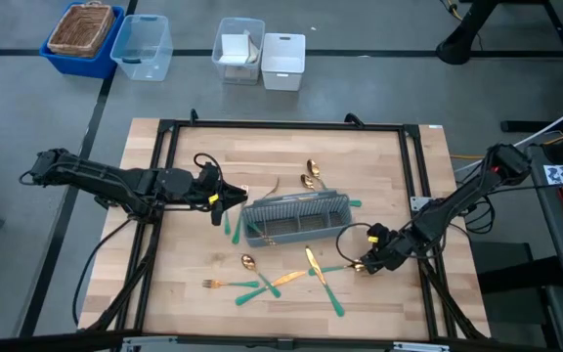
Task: Sort silverware
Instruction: Put the green spoon into the gray utensil holder
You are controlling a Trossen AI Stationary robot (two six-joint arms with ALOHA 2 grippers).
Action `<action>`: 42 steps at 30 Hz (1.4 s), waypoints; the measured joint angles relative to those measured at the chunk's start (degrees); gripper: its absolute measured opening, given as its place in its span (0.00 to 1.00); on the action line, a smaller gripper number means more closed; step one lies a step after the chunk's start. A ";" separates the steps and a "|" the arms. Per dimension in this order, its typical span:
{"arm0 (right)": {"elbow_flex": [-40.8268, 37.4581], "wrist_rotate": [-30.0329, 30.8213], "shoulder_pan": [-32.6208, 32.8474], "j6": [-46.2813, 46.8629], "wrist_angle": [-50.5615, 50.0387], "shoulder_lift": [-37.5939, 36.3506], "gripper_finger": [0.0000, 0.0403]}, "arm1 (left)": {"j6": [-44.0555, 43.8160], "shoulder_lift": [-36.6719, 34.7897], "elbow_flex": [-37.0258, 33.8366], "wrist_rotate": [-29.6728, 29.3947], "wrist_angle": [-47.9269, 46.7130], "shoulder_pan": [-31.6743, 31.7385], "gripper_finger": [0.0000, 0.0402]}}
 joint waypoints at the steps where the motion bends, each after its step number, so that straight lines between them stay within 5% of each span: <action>1: 0.00 0.00 0.00 -0.02 0.82 0.44 0.27 | 0.00 0.00 0.00 0.00 0.00 0.02 0.25; 11: 0.00 0.01 0.00 0.62 5.05 4.14 0.26 | 0.00 0.00 0.00 0.00 -0.02 0.01 0.25; 20: 0.22 0.45 0.00 1.25 8.93 3.98 0.03 | 0.00 0.00 0.00 -0.01 -0.02 0.01 0.25; 42: 3.52 6.29 -0.05 1.60 9.61 3.94 0.02 | -0.24 0.00 0.00 -0.02 0.22 0.02 0.25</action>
